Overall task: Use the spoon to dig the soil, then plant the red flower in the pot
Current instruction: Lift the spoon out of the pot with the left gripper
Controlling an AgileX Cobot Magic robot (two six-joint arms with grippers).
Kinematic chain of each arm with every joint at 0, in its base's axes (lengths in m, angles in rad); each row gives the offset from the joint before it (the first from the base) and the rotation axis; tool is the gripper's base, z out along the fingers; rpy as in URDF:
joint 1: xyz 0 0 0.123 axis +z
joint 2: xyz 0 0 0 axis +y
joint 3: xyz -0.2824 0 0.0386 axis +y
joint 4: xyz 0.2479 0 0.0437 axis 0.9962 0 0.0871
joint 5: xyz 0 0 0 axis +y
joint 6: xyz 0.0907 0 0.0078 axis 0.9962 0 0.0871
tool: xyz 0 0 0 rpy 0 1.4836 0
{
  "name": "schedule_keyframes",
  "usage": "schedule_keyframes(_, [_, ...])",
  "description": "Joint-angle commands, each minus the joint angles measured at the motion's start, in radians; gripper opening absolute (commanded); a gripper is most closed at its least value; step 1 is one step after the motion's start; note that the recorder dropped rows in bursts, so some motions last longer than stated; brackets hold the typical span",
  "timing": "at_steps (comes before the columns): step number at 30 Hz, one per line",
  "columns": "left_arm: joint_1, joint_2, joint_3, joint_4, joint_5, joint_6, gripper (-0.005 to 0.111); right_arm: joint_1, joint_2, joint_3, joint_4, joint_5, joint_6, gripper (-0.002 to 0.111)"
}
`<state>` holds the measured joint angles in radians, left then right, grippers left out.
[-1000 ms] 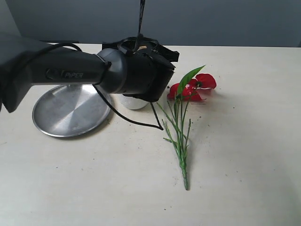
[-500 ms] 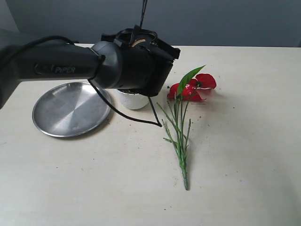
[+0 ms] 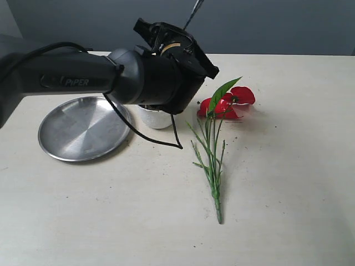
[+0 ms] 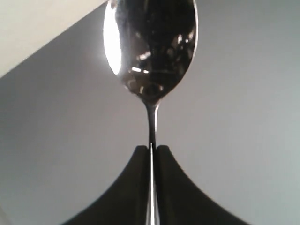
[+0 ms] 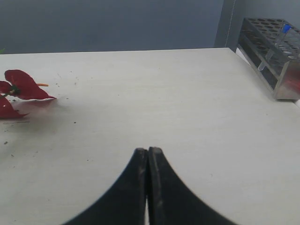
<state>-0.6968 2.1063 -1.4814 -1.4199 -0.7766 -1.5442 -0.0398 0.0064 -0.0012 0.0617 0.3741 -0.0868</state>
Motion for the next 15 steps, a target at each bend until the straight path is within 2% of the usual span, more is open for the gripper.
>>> schedule_keyframes(1, [-0.005,-0.012,0.001,0.019,0.072,0.146,0.0,-0.006,-0.006,0.001,-0.001,-0.012,-0.001,-0.001])
schedule_keyframes(6, [-0.005,-0.012,0.001,0.019,0.089,0.254,0.0,-0.006,-0.006,0.001,-0.001,-0.012,-0.001,-0.001])
schedule_keyframes(15, [-0.005,-0.012,0.001,0.019,0.109,0.244,0.0,-0.006,-0.006,0.001,-0.001,-0.012,-0.001,-0.001])
